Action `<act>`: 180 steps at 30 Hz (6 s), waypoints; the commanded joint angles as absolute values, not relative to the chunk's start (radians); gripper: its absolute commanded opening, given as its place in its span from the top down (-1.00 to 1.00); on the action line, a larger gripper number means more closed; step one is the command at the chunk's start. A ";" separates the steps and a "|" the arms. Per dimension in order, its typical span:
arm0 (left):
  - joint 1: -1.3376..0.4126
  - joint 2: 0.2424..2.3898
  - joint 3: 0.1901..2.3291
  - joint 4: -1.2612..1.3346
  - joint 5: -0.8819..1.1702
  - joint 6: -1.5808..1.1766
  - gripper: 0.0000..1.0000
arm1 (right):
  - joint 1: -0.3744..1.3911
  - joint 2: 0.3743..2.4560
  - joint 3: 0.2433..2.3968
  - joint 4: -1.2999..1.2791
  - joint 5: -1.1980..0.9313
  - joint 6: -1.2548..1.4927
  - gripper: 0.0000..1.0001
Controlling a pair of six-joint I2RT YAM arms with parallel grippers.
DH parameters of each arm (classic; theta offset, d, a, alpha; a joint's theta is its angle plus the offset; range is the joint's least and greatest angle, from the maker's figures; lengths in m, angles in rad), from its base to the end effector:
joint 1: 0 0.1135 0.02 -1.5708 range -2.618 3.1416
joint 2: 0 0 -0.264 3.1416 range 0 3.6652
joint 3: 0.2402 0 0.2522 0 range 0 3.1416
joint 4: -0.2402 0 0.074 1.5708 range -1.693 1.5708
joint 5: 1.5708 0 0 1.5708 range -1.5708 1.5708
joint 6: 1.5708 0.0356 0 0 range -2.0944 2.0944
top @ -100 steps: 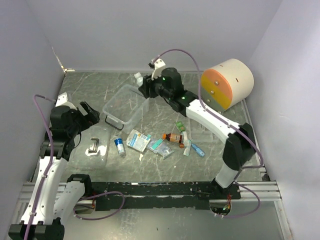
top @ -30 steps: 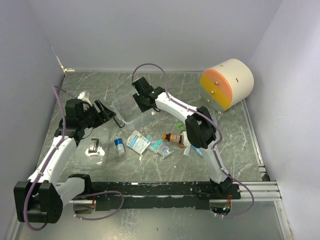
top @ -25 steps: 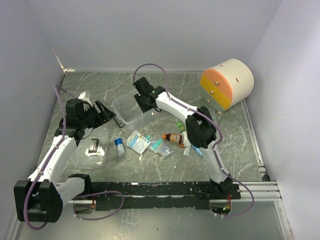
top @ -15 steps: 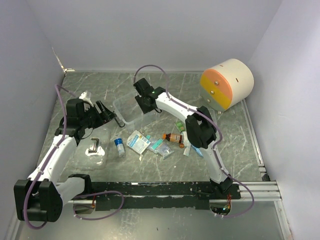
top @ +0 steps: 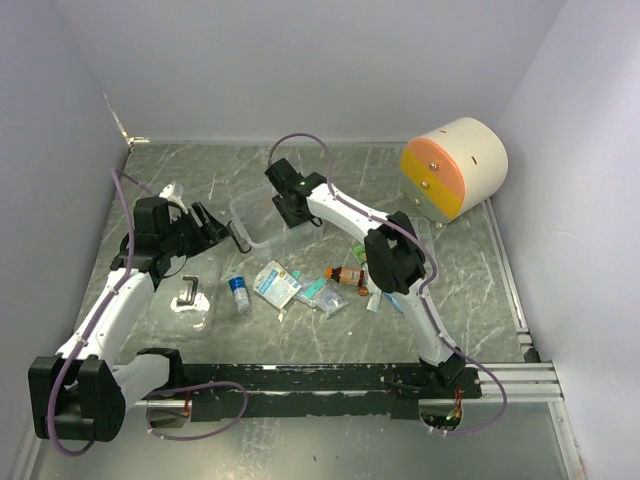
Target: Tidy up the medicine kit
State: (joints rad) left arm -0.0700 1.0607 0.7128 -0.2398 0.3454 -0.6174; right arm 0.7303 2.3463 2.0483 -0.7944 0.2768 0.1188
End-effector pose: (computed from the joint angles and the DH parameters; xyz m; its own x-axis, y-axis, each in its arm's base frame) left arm 0.2299 -0.0282 0.2572 -0.6518 -0.5004 -0.5699 -0.0373 0.7717 -0.6348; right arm 0.3838 0.3306 0.1914 -0.7216 -0.4931 -0.4859 -0.4657 0.8651 -0.1863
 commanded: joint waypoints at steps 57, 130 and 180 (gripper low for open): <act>-0.078 1.055 0.802 -0.328 0.327 -0.559 -0.51 | 0.729 2.200 2.055 -0.746 0.190 0.009 0.07; -0.078 0.715 0.695 -0.011 0.483 -0.591 -0.69 | 0.709 1.511 0.857 -0.354 0.048 0.122 -0.10; -0.538 1.265 0.851 0.179 0.453 -0.853 -0.65 | 0.710 1.136 0.769 0.141 -0.230 0.408 0.32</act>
State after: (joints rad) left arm -0.5217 1.2243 0.7914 0.1066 0.4732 -0.8024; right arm 0.7128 1.1198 0.7071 0.0113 -0.1280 0.3790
